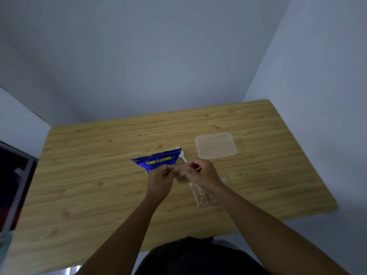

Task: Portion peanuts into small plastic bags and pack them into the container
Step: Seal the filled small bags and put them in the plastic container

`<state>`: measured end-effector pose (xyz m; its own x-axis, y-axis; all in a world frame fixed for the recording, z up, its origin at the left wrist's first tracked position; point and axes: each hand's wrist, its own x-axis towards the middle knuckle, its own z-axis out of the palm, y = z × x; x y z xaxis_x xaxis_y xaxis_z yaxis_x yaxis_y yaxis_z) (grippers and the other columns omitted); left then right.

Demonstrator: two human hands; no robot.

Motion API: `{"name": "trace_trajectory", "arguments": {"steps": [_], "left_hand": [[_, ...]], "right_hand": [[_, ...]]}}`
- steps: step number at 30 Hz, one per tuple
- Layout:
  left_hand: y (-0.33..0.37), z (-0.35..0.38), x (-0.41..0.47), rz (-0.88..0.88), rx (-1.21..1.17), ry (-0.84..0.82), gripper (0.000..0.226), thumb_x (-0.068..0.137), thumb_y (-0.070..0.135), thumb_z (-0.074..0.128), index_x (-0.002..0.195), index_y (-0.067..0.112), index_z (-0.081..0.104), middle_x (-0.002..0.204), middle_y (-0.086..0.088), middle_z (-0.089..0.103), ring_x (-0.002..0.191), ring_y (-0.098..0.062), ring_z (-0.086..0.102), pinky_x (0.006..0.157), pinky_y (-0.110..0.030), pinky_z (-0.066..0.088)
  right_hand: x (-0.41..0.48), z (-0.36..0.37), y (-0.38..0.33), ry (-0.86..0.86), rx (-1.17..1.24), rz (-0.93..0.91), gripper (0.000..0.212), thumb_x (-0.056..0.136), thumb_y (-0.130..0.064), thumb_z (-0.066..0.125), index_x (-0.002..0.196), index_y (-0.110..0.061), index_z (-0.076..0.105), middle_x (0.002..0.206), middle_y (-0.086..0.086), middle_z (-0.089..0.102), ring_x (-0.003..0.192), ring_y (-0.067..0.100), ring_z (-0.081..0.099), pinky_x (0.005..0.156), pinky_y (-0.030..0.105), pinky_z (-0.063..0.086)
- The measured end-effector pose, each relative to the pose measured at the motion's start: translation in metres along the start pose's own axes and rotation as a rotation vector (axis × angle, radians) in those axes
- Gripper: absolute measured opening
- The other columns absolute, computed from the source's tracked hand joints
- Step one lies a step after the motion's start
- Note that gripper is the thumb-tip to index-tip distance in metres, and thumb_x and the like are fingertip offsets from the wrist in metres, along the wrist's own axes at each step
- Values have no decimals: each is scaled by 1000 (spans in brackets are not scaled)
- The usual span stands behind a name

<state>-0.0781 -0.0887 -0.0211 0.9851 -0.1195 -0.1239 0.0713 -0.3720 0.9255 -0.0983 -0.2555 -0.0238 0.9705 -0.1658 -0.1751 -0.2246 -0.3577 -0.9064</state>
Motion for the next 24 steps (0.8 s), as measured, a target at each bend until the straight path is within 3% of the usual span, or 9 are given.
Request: {"name": "trace_trajectory", "arguments": {"steps": [4,8,13,17,20,24], "left_hand": [[-6,-3,-1,27,11,-39,5,87,9,72,89,11,76,77,7,75,70,-1,69,64,-9,49],[-18,-6,-1,3,-21,-117,7,89,18,71,93,13,75,84,2,76,79,-13,71,71,-22,55],[-37,-8,-6,-172,-165,-165,10,95,12,63,95,6,70,87,-13,75,80,-24,70,78,-41,59],[-52,-11,-17,-328,-152,-114,12,97,10,60,96,4,70,79,-12,74,68,-22,68,61,-35,60],[-75,-17,-24,-412,-76,-76,12,96,16,61,91,11,70,77,-11,74,64,-25,67,60,-44,60],[-94,-22,-30,-436,11,-28,11,93,7,59,88,9,69,70,-13,73,54,-27,65,60,-50,58]], "right_hand": [[2,5,-2,-14,-77,-34,10,87,-14,75,78,-18,74,77,-9,72,68,-1,61,64,17,48],[4,8,-6,-30,-127,-28,11,88,-11,72,77,-14,74,70,-9,67,61,-4,58,59,12,44],[1,13,2,-64,-21,73,15,86,-15,74,76,-27,73,75,-3,75,72,11,72,68,31,57],[-7,8,22,-88,-72,137,19,90,-15,70,107,-23,70,86,-6,72,75,2,69,64,16,50],[-15,2,44,-34,-245,177,21,93,-15,60,111,-22,69,99,-6,71,80,-4,64,64,11,48],[-29,-8,72,122,-580,213,28,89,-21,59,117,-18,63,114,3,65,106,25,62,86,36,52]]}}
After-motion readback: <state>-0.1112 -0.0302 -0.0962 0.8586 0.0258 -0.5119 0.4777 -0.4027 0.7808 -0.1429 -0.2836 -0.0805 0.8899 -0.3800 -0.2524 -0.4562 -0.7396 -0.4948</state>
